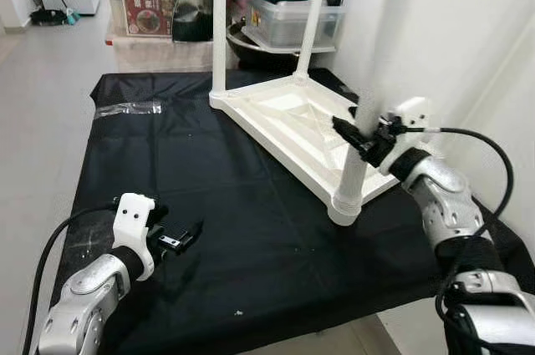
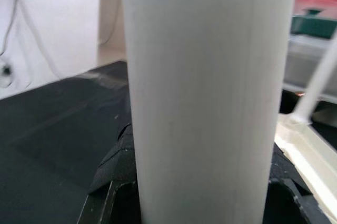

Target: Building children table

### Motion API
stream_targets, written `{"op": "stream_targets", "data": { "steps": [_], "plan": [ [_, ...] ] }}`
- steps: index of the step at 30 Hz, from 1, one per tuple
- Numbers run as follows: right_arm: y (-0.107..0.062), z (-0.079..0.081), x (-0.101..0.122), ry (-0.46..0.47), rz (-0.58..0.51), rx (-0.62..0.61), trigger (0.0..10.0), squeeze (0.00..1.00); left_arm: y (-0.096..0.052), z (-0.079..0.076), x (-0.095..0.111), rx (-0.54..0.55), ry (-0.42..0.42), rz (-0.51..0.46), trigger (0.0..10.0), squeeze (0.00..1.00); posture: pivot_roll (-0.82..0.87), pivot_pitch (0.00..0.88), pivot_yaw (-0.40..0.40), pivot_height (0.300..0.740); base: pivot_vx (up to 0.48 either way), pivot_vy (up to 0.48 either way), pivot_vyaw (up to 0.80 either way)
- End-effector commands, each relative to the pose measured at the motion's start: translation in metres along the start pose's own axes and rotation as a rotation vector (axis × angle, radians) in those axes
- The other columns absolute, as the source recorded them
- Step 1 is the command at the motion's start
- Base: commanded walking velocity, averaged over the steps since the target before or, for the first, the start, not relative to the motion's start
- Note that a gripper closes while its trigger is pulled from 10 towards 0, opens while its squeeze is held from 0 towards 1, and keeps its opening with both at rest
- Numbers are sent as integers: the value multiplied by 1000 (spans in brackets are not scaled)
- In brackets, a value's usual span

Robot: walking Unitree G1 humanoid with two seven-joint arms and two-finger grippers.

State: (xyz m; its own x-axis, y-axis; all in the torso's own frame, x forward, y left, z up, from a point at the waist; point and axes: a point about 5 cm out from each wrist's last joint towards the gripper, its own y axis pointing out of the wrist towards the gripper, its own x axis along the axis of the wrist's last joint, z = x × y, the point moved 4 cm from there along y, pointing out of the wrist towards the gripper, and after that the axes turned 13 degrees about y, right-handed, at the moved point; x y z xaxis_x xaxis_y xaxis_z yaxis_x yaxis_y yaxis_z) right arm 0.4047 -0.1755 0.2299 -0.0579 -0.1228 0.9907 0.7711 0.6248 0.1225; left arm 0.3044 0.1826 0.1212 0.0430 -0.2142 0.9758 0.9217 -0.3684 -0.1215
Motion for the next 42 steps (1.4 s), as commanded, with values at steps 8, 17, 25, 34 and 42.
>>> {"op": "stream_targets", "data": {
  "steps": [8,17,25,34,42],
  "plan": [
    [2,10,-18,77,76,53,0,0,-4,-4,-4,3,-14,11,10000,0,90,0,-140,740,0,0,0],
    [-8,-21,-29,165,-40,-306,0,0,-3,-2,-5,6,-18,14,10000,0,78,0,-130,740,0,0,0],
    [-45,-36,-68,141,-30,-898,0,0,-2,-3,-5,8,-21,14,10000,0,71,0,-117,740,0,0,0],
    [-39,-25,-97,231,90,-1114,0,0,0,-1,-5,16,-20,16,10000,0,74,0,-124,740,0,0,0],
    [-40,-18,-106,355,95,-1350,0,0,0,-1,-8,48,-29,26,10000,0,77,0,-142,740,0,0,0]
  ]
}}
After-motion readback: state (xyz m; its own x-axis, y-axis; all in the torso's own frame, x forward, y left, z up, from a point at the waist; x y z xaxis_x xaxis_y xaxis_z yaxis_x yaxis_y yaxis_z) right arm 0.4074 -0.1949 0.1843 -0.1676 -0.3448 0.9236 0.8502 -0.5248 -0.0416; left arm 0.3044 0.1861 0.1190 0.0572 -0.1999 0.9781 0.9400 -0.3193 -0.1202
